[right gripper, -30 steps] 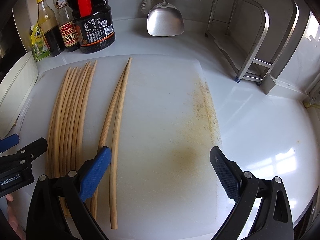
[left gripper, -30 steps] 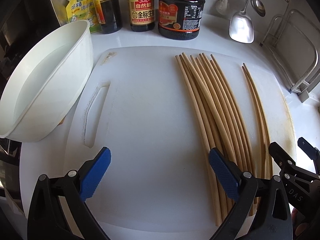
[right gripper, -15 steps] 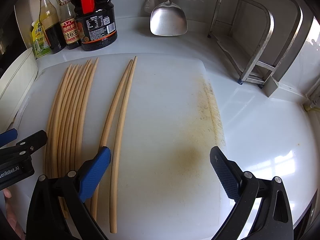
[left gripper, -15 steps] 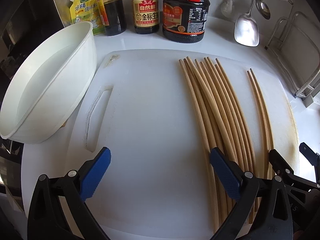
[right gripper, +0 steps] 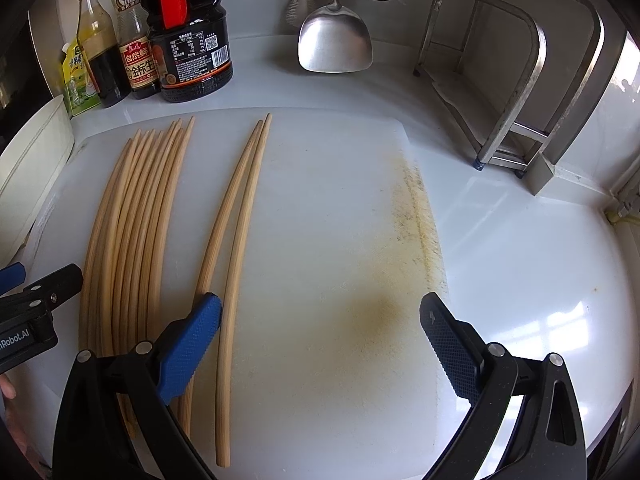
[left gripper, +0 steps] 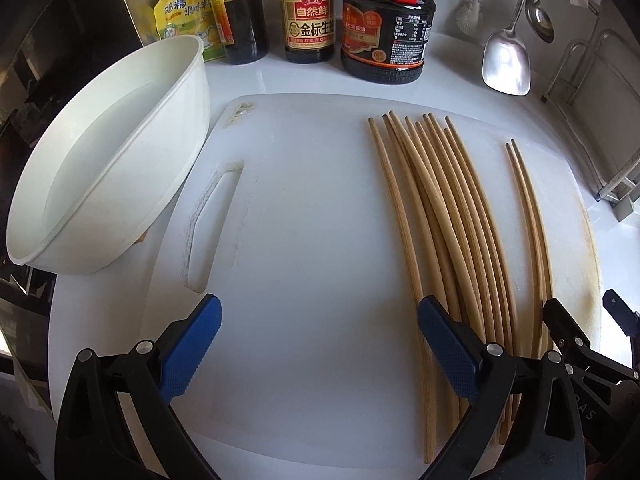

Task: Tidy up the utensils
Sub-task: 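Lower both grippers toward the wooden chopsticks on the cutting board, then close the left gripper on one chopstick while the right gripper grasps another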

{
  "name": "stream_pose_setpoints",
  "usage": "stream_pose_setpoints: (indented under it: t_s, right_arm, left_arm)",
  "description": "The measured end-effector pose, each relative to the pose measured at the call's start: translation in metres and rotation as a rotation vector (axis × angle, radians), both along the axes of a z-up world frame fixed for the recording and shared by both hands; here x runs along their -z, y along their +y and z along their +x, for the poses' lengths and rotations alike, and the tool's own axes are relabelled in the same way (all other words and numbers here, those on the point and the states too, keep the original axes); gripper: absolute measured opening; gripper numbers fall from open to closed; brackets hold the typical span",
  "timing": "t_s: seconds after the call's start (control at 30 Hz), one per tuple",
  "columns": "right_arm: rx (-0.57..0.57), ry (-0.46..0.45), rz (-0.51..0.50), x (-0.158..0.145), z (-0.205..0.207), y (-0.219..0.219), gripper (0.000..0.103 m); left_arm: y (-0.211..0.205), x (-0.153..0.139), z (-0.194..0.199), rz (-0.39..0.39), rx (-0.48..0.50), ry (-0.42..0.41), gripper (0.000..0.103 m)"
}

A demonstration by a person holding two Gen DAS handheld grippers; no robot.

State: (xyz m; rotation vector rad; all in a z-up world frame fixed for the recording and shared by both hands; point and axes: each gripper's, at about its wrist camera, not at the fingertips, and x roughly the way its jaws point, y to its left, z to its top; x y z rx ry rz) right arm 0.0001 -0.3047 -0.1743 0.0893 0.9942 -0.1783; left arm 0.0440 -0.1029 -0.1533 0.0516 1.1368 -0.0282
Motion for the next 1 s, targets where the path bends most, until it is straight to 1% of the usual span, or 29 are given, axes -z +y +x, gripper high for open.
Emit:
stream_pose_setpoints:
  t_s: [0.13, 0.2, 0.4, 0.5, 0.6, 0.67, 0.8, 0.83, 0.87, 0.9, 0.97, 1.0]
  right_arm:
    - [0.002, -0.001, 0.003, 0.000, 0.000, -0.001, 0.094]
    - [0.003, -0.001, 0.003, 0.000, 0.000, -0.001, 0.094]
    - [0.007, -0.011, -0.007, 0.000, 0.000, -0.001, 0.094]
    - [0.008, -0.023, -0.029, -0.001, 0.000, 0.001, 0.094]
    - [-0.006, -0.034, -0.049, -0.002, 0.000, 0.004, 0.094]
    - [-0.015, -0.044, -0.055, -0.002, 0.001, 0.005, 0.094]
    - [-0.040, -0.054, -0.063, -0.002, 0.001, 0.008, 0.093]
    - [-0.052, -0.057, -0.057, -0.002, 0.001, 0.009, 0.089]
    - [-0.066, -0.061, -0.048, -0.003, 0.001, 0.010, 0.083]
    - [-0.081, -0.063, -0.034, -0.004, 0.001, 0.011, 0.079]
    - [-0.113, -0.066, -0.006, -0.005, 0.001, 0.014, 0.062]
    - [-0.128, -0.065, 0.007, -0.006, 0.001, 0.016, 0.058]
  left_arm:
    - [-0.004, 0.000, -0.001, -0.004, 0.014, -0.006, 0.097]
    - [-0.006, 0.003, -0.001, 0.008, 0.021, 0.001, 0.097]
    - [-0.004, 0.006, -0.001, -0.017, 0.027, -0.008, 0.098]
    - [-0.005, 0.008, 0.002, 0.005, 0.020, -0.015, 0.098]
    - [0.001, 0.008, 0.007, -0.008, -0.003, -0.012, 0.098]
    - [0.006, 0.010, 0.009, -0.033, -0.008, -0.008, 0.098]
    - [0.005, 0.010, 0.005, -0.012, 0.011, -0.038, 0.096]
    - [0.004, 0.009, 0.004, -0.010, 0.021, -0.044, 0.093]
    - [0.004, 0.009, 0.004, -0.020, 0.033, -0.048, 0.087]
    - [0.003, 0.008, 0.004, -0.033, 0.044, -0.049, 0.084]
    - [0.000, 0.005, 0.002, -0.043, 0.061, -0.056, 0.068]
    - [-0.002, 0.004, 0.002, -0.043, 0.071, -0.060, 0.063]
